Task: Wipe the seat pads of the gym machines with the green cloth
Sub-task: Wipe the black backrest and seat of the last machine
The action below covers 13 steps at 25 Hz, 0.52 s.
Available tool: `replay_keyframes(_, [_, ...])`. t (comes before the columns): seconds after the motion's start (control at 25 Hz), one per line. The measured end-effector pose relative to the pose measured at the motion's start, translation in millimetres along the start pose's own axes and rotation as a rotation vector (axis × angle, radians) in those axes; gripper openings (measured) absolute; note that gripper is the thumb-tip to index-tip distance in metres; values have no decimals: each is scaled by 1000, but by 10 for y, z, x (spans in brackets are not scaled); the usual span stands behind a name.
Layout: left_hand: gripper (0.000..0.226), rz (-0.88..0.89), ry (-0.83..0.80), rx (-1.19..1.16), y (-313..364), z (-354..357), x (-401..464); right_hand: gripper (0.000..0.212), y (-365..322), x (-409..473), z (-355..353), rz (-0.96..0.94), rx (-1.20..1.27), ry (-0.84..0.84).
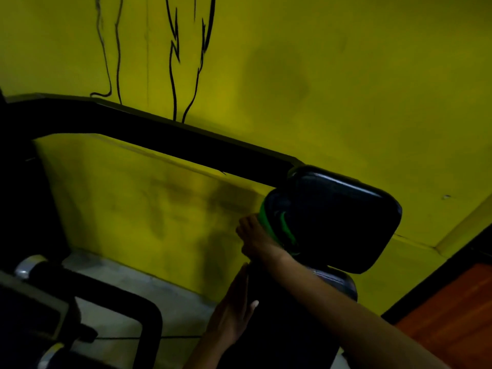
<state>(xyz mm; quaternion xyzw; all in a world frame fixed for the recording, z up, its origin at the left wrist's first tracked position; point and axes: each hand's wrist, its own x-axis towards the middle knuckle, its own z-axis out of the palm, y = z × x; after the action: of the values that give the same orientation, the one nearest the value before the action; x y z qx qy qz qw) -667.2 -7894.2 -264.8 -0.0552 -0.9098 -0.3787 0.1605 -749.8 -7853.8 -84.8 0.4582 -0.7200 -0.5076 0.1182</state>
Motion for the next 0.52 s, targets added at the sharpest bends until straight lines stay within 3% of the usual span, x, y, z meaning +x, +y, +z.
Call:
replay_keyframes(0.12, [68,36,16,-73,-119,-26,28,19,277,-204,154,61,72,312])
replay_keyframes(0.24, [72,61,5,-98,-77,-37,108,30,678,-471,163,382,95,575])
replay_keyframes(0.36, [84,60,-57,-40,-52,-50,184,39,426,-440,248,436,71,621])
replay_keyframes(0.44, [94,5,-128,56,-10,-157,206,44,-1,-336,427,281,27,547])
replay_keyframes(0.52, [86,-15,-175,188,25,-249,228,49,-261,-328,557,164,11,482])
